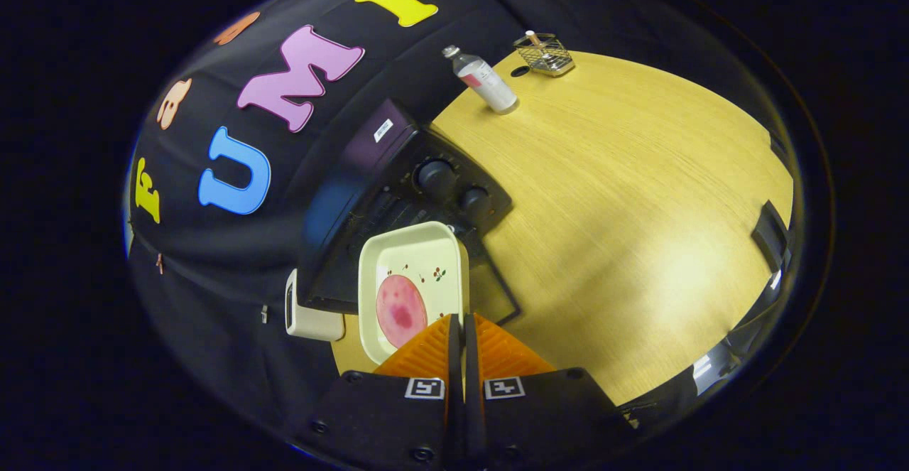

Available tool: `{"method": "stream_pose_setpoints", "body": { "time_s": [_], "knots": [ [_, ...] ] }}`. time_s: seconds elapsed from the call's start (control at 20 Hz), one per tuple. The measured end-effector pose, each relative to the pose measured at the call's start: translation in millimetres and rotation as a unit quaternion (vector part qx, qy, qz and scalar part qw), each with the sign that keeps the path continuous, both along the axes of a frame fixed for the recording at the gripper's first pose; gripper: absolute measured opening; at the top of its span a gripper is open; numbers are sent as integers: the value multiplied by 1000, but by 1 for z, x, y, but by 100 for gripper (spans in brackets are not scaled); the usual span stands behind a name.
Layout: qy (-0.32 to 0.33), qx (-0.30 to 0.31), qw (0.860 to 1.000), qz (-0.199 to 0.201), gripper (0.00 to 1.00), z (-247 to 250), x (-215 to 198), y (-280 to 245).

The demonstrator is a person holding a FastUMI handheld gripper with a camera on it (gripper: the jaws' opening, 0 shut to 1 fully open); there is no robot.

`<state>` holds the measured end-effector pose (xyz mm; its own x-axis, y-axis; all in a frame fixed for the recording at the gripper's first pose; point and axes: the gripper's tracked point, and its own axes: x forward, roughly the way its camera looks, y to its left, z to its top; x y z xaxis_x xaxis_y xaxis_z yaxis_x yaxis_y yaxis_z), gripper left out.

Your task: Open the toaster oven, put the food inside, and close the toaster oven door.

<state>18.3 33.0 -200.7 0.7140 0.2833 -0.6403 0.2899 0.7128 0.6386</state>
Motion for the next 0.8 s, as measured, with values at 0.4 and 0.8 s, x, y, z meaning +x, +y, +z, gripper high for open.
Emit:
{"method": "stream_pose_setpoints", "body": {
  "time_s": [0.4, 0.8],
  "knots": [
    [-29, 27, 998, -48, 6, -9, 65, 53],
    [-18, 54, 991, -117, 6, -52, 96, 61]
  ]
}}
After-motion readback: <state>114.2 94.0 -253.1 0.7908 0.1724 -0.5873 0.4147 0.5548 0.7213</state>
